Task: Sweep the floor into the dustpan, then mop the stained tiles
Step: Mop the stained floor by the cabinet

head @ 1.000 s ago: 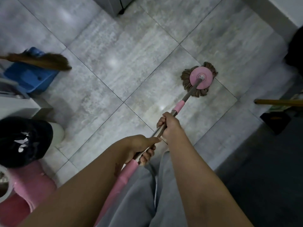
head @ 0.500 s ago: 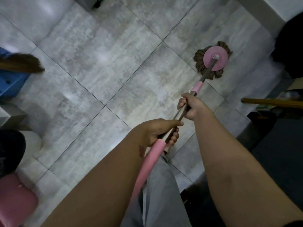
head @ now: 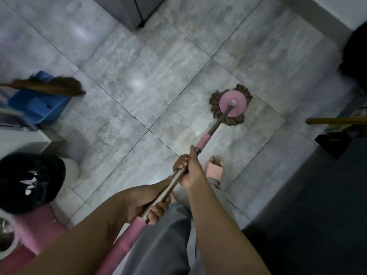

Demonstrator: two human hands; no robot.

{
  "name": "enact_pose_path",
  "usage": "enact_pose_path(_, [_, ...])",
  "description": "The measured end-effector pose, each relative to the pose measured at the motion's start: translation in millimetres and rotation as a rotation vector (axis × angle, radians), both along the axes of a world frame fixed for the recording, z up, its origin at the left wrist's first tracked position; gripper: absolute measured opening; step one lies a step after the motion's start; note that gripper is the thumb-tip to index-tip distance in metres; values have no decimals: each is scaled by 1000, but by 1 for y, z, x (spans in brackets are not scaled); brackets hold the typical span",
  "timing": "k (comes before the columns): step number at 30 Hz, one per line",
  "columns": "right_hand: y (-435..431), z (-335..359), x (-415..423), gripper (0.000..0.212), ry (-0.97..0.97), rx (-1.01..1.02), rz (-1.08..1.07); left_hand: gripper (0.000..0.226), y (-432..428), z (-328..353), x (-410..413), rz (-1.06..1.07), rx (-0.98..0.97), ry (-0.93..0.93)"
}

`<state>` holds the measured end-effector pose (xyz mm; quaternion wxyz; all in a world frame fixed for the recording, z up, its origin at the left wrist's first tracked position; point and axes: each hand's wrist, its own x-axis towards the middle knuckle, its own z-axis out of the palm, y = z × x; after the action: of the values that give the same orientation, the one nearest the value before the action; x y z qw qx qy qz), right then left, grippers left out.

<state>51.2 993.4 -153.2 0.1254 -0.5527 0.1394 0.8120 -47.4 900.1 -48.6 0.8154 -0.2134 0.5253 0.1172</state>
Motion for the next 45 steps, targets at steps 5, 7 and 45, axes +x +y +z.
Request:
enact_pose_path(5, [35, -10, 0, 53, -136, 15, 79, 62, 33, -10, 4, -94, 0, 39])
enact_pose_path(7, [64, -19, 3, 53, -166, 40, 88, 62, 63, -20, 7, -129, 18, 49])
enact_pose_path(45, [394, -38, 36, 54, -326, 175, 68, 58, 387, -63, 44, -194, 132, 28])
